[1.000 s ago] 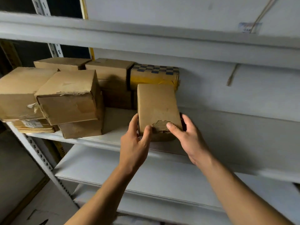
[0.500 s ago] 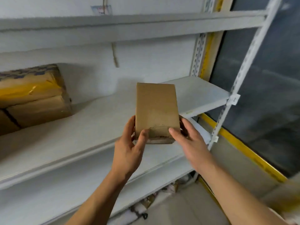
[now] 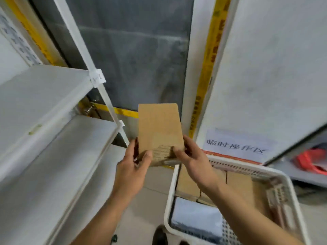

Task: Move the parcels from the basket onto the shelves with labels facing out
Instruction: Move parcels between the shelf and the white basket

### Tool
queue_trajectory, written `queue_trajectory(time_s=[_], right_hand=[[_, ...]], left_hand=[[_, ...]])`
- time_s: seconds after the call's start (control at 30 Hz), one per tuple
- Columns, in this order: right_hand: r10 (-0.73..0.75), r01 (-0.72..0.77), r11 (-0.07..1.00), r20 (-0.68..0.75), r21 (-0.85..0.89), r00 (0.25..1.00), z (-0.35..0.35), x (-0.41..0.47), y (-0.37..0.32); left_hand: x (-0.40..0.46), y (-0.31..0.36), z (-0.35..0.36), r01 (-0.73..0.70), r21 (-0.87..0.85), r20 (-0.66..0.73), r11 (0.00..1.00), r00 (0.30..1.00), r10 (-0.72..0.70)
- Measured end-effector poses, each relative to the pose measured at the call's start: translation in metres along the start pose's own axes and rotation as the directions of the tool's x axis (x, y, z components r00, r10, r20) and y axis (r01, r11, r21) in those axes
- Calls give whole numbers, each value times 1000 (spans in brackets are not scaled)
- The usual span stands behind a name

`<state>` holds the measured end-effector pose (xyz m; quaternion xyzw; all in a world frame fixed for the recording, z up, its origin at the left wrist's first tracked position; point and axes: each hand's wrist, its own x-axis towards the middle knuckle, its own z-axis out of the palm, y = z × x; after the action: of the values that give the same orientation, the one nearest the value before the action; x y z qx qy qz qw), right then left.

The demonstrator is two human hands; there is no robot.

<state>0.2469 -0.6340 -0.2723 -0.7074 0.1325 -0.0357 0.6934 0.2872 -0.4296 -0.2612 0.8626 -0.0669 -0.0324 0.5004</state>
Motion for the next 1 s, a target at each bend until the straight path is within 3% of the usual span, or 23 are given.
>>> queue_trajectory(time_s=[0.17, 0.3, 0.47, 0.57, 0.7, 0.83, 1.0], right_hand=[[107, -109, 994, -283, 10, 953, -66, -25, 54], [210, -201, 977, -492, 73, 845, -109, -66, 97], [298, -253, 954, -635, 164, 713, -163, -110, 147], [380, -279, 925, -661, 259, 647, -198, -123, 178], [513, -288, 857, -650, 428, 561, -247, -130, 231], [663, -183, 729, -616, 659, 426, -286, -129, 272], [793, -66, 559, -509, 827, 336, -310, -127, 321]], left_hand=[[27, -12, 93, -22, -11, 316, 1000, 948, 24], [16, -23, 173, -26, -6, 546, 1000, 838, 25], [-17, -25, 260, 90, -52, 742, 995, 670, -22], [-33, -33, 314, 139, -17, 786, 990, 614, -73], [-51, -36, 377, 113, 57, 783, 992, 612, -115], [-71, -31, 438, 141, 79, 776, 987, 612, -150], [-87, -34, 495, 135, 163, 787, 977, 579, -212]])
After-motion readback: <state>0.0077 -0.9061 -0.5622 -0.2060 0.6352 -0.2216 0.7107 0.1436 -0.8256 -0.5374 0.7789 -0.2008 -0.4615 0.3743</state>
